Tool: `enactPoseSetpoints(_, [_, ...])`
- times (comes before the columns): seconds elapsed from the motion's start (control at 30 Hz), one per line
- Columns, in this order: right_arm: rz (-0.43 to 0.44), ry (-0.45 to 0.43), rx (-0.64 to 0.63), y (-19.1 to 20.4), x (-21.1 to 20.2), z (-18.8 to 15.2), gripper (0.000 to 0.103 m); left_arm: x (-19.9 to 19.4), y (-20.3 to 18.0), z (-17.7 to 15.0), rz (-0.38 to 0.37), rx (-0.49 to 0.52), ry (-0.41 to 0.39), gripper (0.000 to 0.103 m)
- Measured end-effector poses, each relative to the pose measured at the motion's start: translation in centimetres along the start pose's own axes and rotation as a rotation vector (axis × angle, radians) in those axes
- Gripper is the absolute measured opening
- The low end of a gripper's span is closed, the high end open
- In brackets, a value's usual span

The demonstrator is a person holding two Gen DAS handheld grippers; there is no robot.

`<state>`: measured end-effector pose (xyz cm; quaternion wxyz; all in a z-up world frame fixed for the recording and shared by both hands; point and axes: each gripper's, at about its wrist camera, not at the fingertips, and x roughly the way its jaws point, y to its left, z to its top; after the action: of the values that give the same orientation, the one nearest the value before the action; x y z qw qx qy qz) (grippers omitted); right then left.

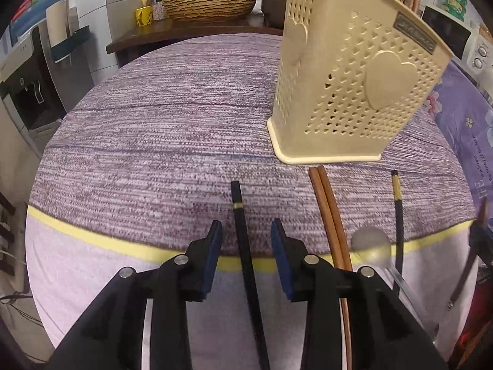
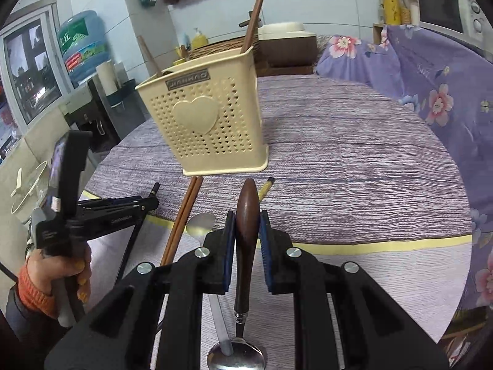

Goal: Organize utensils
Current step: 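Grasp the wooden-handled spoon with the right gripper while the left grasps a black chopstick, then lift the spoon and black chopstick and carry both over the cream holder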

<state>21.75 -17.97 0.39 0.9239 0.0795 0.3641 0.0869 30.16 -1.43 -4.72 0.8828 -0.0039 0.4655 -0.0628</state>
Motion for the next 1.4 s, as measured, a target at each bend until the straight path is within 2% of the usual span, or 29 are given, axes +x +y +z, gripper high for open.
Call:
enactPoseSetpoints(0.07, [-0.010,-0.008,0.001,-0.1,-0.1,0.1,0.016,0.3,-0.3,0.4,0.015,0.007,0.000,0.033])
enactPoseSetpoints(0.33, [-0.007,-0.007,0.004,-0.7,-0.5,-0.2,0.016,0.8,-0.9,1.0,0.074,0.043,-0.011,0.010])
enactPoseSetpoints(0.47, [-0.001,-0.008,-0.001,-0.5,-0.6,-0.4,0.016,0.7,-0.8,0.9,0.060,0.043,-0.016,0.009])
enactPoseSetpoints(0.67, [-0.009,-0.007,0.005,-1.0,-1.0,-0.7,0.016,-0.7,-0.6,0.1,0.002,0.002,-0.043,0.009])
enactPoseSetpoints(0.83, [-0.033,-0.026,0.017,-2.1,-2.1,-0.5,0.016,-4.2,-0.1,0.1,-0.063,-0.031,-0.121,0.009])
enactPoseSetpoints(1.1, [-0.092,-0.120,0.052,-4.3,-5.3,0.9,0.016,-12.3,1.1,1.3,-0.127,-0.093,-0.321,0.009])
enactPoseSetpoints(1.2, [-0.099,-0.157,0.051,-4.4,-6.2,1.6,0.016,-14.1,1.6,2.0,-0.131,-0.101,-0.379,0.009])
enactPoseSetpoints(1.4, [-0.096,-0.180,0.028,-4.0,-6.5,2.4,0.016,-15.4,2.2,2.7,-0.129,-0.118,-0.430,0.009])
